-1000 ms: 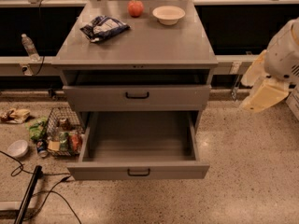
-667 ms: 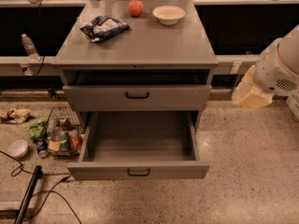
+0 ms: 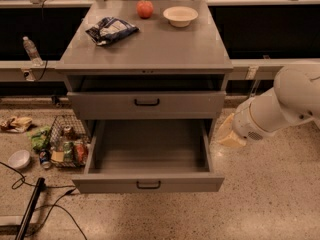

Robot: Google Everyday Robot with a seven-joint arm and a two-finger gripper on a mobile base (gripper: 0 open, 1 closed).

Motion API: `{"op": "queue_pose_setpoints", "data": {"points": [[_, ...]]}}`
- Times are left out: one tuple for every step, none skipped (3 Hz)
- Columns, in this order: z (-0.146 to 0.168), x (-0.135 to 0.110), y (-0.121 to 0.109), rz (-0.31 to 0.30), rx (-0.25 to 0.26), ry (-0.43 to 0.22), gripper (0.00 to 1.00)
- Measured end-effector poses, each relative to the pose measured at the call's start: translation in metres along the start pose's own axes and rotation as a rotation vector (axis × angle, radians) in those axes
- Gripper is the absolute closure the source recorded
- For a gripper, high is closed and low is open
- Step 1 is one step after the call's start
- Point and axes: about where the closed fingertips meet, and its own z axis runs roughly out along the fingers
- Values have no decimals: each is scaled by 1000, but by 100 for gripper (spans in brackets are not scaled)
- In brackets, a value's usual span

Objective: Close middle drawer

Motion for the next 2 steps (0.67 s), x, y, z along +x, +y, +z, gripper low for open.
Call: {"op": "queue_pose_setpoints", "data": {"points": [[3,1,2,5,-2,-1,100],[30,9,26,62,-26,-6,100]]}}
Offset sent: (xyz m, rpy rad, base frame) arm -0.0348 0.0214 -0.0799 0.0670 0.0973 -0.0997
